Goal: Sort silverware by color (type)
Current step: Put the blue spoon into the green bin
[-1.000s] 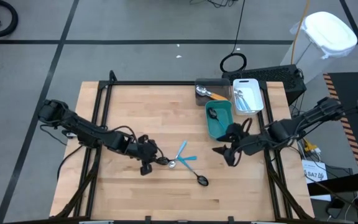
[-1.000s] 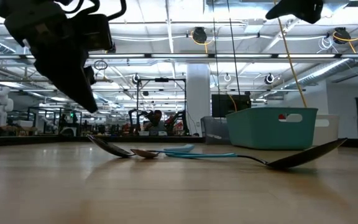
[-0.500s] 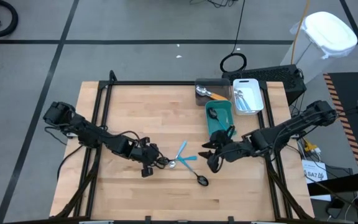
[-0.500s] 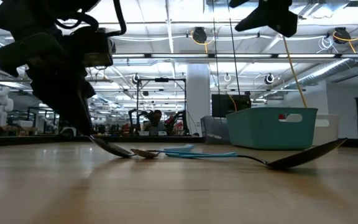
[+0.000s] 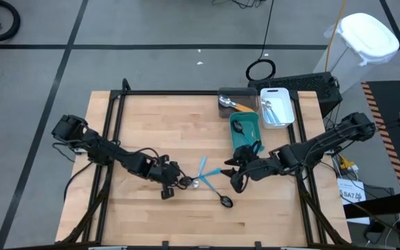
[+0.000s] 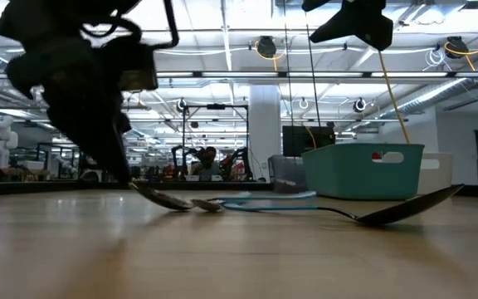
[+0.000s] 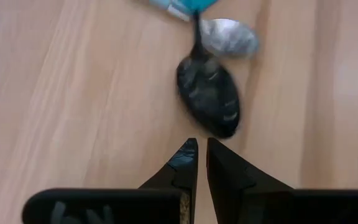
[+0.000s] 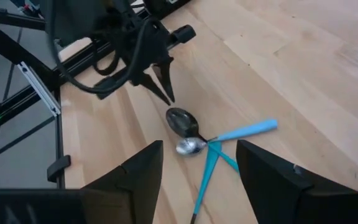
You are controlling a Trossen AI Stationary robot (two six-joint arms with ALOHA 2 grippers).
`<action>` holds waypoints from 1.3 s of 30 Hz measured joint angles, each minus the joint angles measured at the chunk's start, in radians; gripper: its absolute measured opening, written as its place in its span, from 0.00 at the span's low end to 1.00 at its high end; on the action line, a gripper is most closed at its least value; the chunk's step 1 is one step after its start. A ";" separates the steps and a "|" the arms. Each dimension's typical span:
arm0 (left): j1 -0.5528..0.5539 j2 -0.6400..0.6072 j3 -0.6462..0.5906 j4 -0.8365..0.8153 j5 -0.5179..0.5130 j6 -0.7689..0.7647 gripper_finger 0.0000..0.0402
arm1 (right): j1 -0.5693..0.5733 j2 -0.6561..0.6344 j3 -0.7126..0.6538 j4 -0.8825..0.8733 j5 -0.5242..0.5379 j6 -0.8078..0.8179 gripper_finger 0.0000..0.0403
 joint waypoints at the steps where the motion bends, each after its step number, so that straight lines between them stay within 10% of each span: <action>1: 0.000 0.000 0.014 -0.010 0.001 0.000 0.09 | -0.001 0.000 0.000 0.000 0.000 0.000 0.49; 9: -0.005 0.000 0.173 -0.098 -0.020 0.045 0.09 | -0.004 0.000 0.000 -0.007 0.000 -0.010 0.49; 39: -0.051 0.193 0.176 -0.121 -0.048 0.066 0.09 | -0.063 0.027 0.000 -0.057 -0.100 -0.248 0.61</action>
